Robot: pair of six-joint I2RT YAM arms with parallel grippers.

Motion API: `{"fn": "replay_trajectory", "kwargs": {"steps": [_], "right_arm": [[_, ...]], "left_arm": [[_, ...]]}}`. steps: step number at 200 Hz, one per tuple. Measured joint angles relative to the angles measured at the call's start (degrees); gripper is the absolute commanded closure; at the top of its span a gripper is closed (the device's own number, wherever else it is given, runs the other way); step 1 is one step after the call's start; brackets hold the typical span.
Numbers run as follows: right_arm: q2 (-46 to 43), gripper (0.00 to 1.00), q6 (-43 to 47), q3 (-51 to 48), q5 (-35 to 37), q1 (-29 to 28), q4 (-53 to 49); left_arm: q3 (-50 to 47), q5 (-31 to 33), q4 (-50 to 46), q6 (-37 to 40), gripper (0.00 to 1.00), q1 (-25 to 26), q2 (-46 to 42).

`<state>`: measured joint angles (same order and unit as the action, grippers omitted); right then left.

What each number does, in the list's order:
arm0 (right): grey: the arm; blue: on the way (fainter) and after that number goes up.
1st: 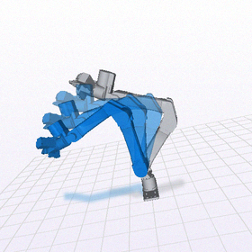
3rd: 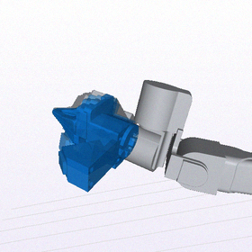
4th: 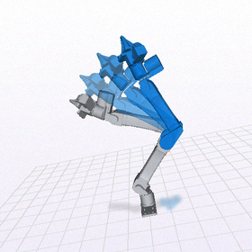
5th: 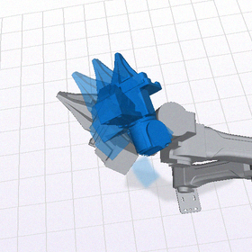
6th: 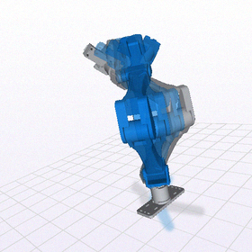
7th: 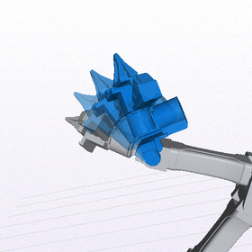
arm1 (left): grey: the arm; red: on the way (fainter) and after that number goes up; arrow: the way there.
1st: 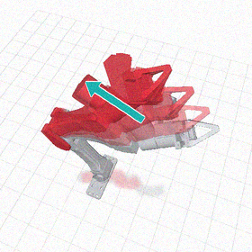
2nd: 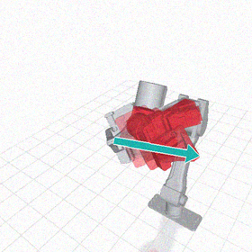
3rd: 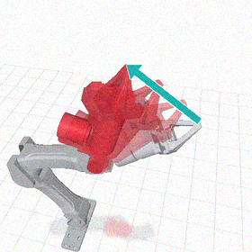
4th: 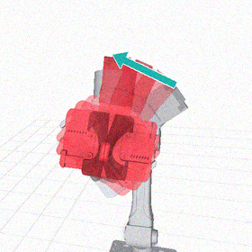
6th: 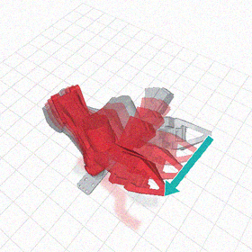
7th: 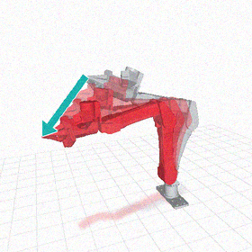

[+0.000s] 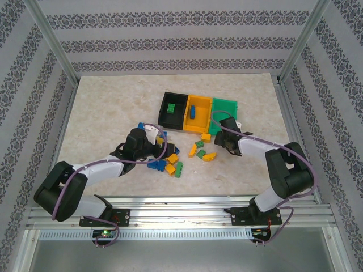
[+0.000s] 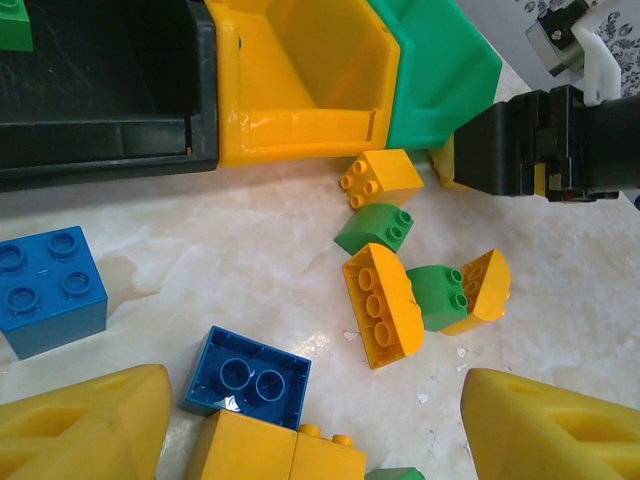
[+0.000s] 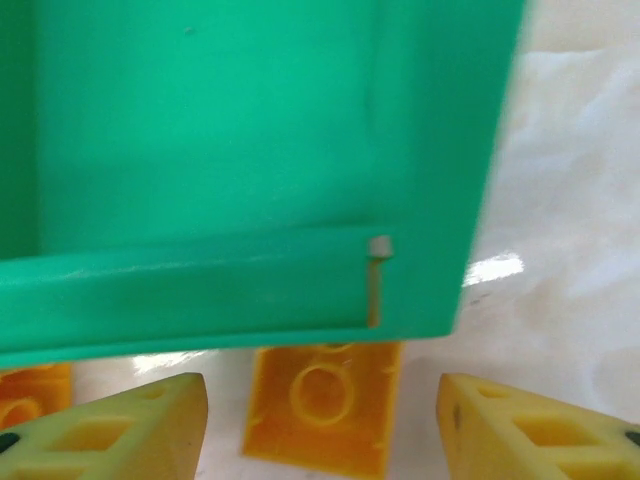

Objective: Sort the legos into containers by color
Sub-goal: Pick up the lego from the middle-right of the table, then place the lego in the container.

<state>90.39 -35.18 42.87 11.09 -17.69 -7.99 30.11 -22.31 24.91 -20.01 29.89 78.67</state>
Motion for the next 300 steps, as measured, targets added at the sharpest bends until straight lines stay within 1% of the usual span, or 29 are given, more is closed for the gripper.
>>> {"fn": "replay_trajectory", "kwargs": {"steps": [9, 22, 38, 60, 79, 99, 111, 115, 142, 172, 195, 220, 245, 268, 277, 300], "right_arm": [[0.20, 0.49, 0.22, 0.04, 0.00, 0.63, 0.00], [0.55, 0.50, 0.66, 0.26, -0.17, 0.96, -0.20], [0.98, 0.55, 1.16, 0.79, -0.17, 0.66, -0.44], [1.29, 0.69, 1.81, 1.33, -0.31, 0.28, -0.76], [1.29, 0.75, 2.45, 1.90, -1.33, 0.28, -1.11], [1.29, 0.76, 2.58, 2.67, -2.91, 0.33, -2.73], [1.29, 0.76, 3.04, 4.04, -4.63, 0.59, -5.57], [1.31, 0.77, 3.43, 4.76, -5.51, 0.76, -7.17], [2.29, 0.77, 5.66, 9.84, -9.64, 1.99, -17.57], [2.21, 0.78, 7.08, 12.41, -13.90, 4.13, -26.56], [0.66, 0.78, 7.10, 12.70, -16.63, 4.83, -31.21], [-4.31, 0.78, 6.93, 13.29, -19.63, 4.81, -34.71], [-9.44, 0.77, 6.54, 14.80, -21.97, 4.81, -35.08], [-9.86, 0.75, 6.56, 18.58, -21.64, 4.81, -34.60], [-9.25, 0.70, 6.69, 20.41, -20.76, 4.83, -33.90], [-5.99, 0.47, 7.48, 25.00, -17.86, 5.05, -30.47]], "left_arm": [[0.02, -0.20, 0.00, 0.00, 0.24, 0.00, 0.13], [0.02, -0.37, 0.00, -0.02, 0.24, 0.00, 0.37], [0.02, -0.59, 0.00, -0.02, 0.24, 0.02, 0.83], [0.04, -1.29, 0.00, -0.07, 0.24, 0.00, 1.86], [0.24, -1.57, 0.00, -0.20, 0.24, 0.00, 2.51], [0.37, -1.68, 0.00, -0.24, 0.24, 0.02, 2.78], [0.46, -1.68, 0.00, -0.24, 0.24, 0.02, 2.91], [0.48, -1.68, 0.00, -0.26, 0.24, 0.02, 2.99], [0.52, -1.68, 0.00, -0.50, 0.24, 0.00, 3.15], [0.52, -1.68, 0.00, -0.66, 0.24, 0.02, 3.15], [0.52, -1.68, 0.00, -0.66, 0.24, 0.00, 3.15], [0.52, -1.68, 0.00, -0.66, 0.24, 0.02, 3.15], [0.52, -1.68, 0.00, -0.66, 0.24, 0.02, 3.15], [0.55, -1.68, 0.00, -0.66, 0.24, 0.00, 3.15], [0.55, -1.66, 0.00, -0.66, 0.24, 0.02, 3.15], [0.55, -1.62, -0.02, -0.63, 0.24, 0.02, 3.15]]}}
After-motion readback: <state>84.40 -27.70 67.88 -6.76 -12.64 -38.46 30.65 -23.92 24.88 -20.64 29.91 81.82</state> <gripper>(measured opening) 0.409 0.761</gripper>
